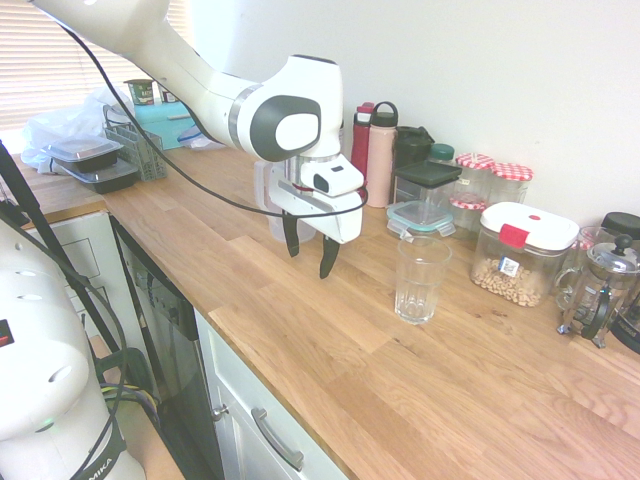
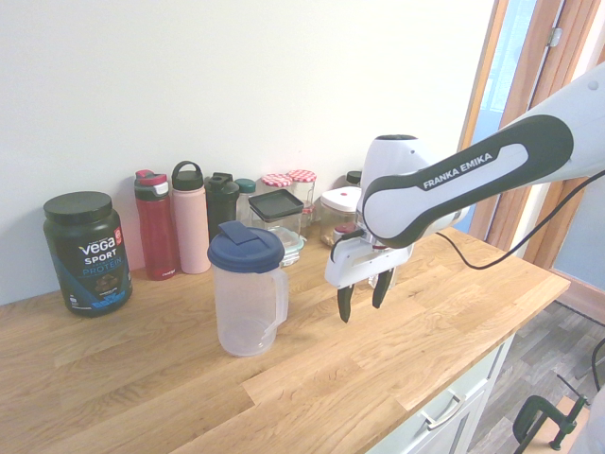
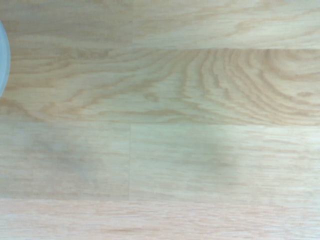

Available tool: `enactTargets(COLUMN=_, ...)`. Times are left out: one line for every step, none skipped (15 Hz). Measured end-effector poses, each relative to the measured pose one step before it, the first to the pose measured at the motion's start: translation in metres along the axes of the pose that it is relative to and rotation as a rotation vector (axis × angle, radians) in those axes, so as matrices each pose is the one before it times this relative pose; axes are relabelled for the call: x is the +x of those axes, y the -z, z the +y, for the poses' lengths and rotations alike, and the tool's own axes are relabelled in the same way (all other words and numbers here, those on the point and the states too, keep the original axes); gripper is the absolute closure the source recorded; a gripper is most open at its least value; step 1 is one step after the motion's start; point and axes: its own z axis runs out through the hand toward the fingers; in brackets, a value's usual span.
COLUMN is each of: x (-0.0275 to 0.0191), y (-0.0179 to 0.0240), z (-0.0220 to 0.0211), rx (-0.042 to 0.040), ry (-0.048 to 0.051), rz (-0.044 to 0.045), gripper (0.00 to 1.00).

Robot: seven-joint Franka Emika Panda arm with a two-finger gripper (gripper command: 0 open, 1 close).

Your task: Pour me some water

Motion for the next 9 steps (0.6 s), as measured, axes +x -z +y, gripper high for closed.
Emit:
enactTargets(x=-0.00008, y=-0.00026, z=-0.00012, rx=-0.00052, ry=0.00171, rz=-0.00062, gripper=0.00)
enactTargets(x=-0.00050, y=0.00155, z=-0.00082, rx=0.00388, ry=0.00316, rz=0.00073, gripper=0.00)
enactTargets(x=-0.00215, y=0.00606, z=-0.00210, rx=0.00960, ry=0.00354, rz=0.00498, gripper=0.00)
enactTargets(x=-0.00609, y=0.01265, z=-0.00274, rx=0.01198, ry=0.00544, rz=0.01049, gripper=0.00)
enactTargets(x=-0.01069, y=0.01675, z=-0.00250, rx=0.01331, ry=0.00485, rz=0.01446, gripper=0.00)
enactTargets(x=-0.01610, y=0.02040, z=-0.00333, rx=0.01600, ry=0.01358, rz=0.01743, gripper=0.00)
enactTargets(x=-0.01986, y=0.02165, z=-0.00431, rx=0.01464, ry=0.01927, rz=0.02291, gripper=0.00)
enactTargets(x=-0.02309, y=0.02177, z=-0.00503, rx=0.02160, ry=0.02538, rz=0.02485, gripper=0.00)
enactTargets(x=-0.02367, y=0.01819, z=-0.00491, rx=0.02541, ry=0.03061, rz=0.02412, gripper=0.00)
